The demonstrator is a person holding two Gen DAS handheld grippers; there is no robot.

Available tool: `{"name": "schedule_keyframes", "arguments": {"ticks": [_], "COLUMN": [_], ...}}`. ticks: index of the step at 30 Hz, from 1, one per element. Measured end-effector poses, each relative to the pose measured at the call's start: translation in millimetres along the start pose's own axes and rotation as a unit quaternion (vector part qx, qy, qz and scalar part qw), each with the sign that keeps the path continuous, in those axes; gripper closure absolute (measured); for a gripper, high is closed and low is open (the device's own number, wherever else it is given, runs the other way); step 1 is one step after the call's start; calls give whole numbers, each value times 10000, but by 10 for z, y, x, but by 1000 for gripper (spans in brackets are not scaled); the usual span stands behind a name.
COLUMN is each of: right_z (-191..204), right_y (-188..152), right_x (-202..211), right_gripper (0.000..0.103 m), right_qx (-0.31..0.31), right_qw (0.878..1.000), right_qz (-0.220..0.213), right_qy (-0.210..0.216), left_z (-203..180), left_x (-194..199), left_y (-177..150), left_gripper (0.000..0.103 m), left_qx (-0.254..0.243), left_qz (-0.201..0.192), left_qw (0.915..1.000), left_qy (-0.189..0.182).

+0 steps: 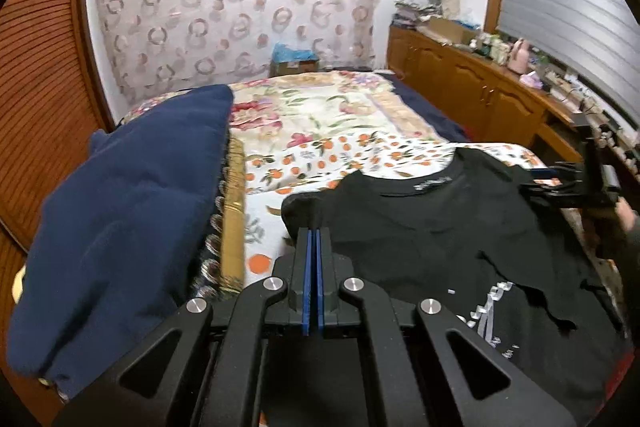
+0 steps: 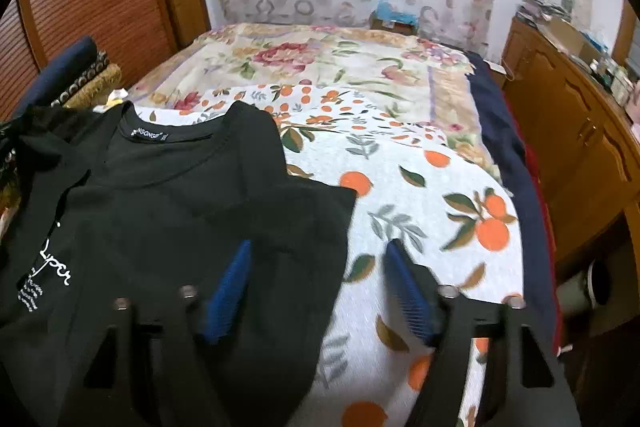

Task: Fold small clothes
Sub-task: 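Grasp the opposite shirt side with the left gripper and lift it inward, then lay the lifted shirt side down and open both grippers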

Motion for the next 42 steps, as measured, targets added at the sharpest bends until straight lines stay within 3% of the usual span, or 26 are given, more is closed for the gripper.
{"name": "schedule_keyframes", "arguments": {"ticks": [4,12,19,25,30,35,38,42], "right_z": [155,367,531,630,700,737,775,864], "right_y": [5,-135,-686,-1506,-1965,-2152,-2188,-2272], "right_x": [32,892,1684,2165,2607,2950,3111,2947], "right_gripper": [95,97,97,97,97,97,97,97], "right_qx": [227,351,276,220,154,221,259,214], "right_qw": [9994,9922,9867,9896,9925,9944,9956,9983], "right_qz": [-107,-1185,-1552,-1339,-1053,-810,-657,-229], "right_qy": [223,127,385,468,601,641,624,493], "left_z": [-134,-232,-141,-16,32,121,121,146], "left_x": [194,725,1275,1675,1900,2169,2221,2053], "left_y": [-122,-360,-747,-1213,-1485,-1644,-1738,-1951], "left_gripper": [100,100,100,100,100,100,100,100], "left_qx": [54,-56,109,455,623,634,604,531], "left_qz": [-94,-370,-595,-636,-556,-520,-435,-32], "left_qw": [9997,9989,9977,9967,9962,9966,9972,9986], "left_qy": [-229,-265,-290,-223,-247,-29,-112,-49]}}
Point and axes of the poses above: each gripper's, at about its wrist camera, not at the fingertips, and x roughly against the way its jaws point, z to its left, y to its top, the point moved 5 cm from there along -x, roughly the way its jaws point, and after that the axes turned 4 degrees about -z, right-handed, at the moved point
